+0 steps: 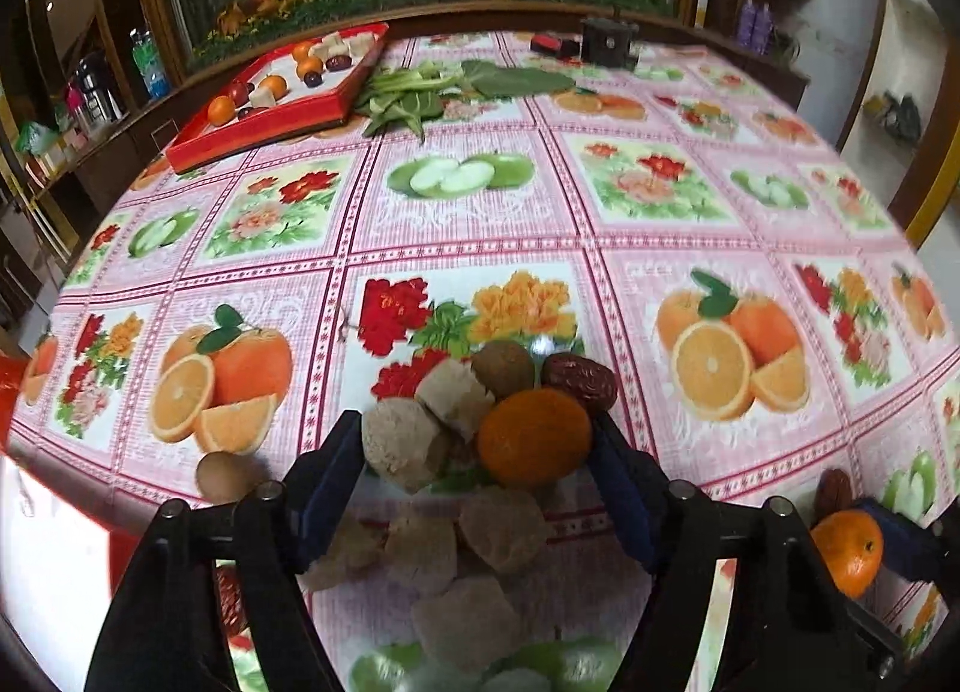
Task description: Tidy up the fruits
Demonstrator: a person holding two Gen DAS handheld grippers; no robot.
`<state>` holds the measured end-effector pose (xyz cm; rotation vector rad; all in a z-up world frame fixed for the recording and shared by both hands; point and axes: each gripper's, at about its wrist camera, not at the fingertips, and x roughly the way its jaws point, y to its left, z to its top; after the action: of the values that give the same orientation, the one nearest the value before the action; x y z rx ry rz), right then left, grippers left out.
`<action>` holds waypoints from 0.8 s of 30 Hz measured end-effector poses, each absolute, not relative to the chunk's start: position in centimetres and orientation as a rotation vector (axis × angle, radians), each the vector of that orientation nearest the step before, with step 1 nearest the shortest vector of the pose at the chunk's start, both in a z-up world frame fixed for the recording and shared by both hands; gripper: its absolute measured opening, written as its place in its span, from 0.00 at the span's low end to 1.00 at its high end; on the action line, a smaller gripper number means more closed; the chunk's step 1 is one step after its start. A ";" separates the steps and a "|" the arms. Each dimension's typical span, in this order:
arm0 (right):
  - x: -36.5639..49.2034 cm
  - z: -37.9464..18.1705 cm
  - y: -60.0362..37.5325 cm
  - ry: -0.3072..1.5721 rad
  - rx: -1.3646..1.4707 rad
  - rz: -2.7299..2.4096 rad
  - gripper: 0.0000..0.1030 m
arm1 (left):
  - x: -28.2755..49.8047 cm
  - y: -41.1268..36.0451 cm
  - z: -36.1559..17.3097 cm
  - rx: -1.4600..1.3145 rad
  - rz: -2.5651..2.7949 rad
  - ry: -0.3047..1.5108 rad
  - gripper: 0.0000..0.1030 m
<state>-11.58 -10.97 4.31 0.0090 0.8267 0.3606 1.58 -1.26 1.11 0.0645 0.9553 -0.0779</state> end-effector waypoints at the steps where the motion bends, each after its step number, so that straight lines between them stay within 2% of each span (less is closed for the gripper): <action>1: -11.5 4.3 -11.0 0.826 0.010 0.362 0.35 | 1.6 -1.2 1.2 0.068 -0.081 0.949 0.64; 3: -11.7 4.3 -10.9 0.827 0.014 0.362 0.35 | 1.4 -1.1 1.4 0.054 -0.109 0.939 0.56; 4: -11.7 4.3 -10.9 0.826 0.015 0.362 0.35 | 1.3 -1.1 1.5 0.052 -0.110 0.936 0.56; 10: -11.9 4.6 -11.0 0.801 0.038 0.373 0.35 | 0.0 -0.7 2.4 0.061 -0.097 0.895 0.55; 22: -12.4 5.9 -10.2 0.735 0.199 0.404 0.35 | -6.1 2.0 7.7 0.062 -0.008 0.720 0.55; 23: -12.4 6.0 -10.0 0.732 0.215 0.404 0.35 | -6.7 2.3 8.0 0.057 -0.006 0.711 0.52; 24: -12.5 6.0 -9.8 0.732 0.230 0.405 0.35 | -7.2 2.6 8.4 0.055 -0.003 0.701 0.45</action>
<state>-12.46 -9.77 6.03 0.2300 0.7319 0.4051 -7.19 2.65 8.38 0.0547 0.7013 -0.0026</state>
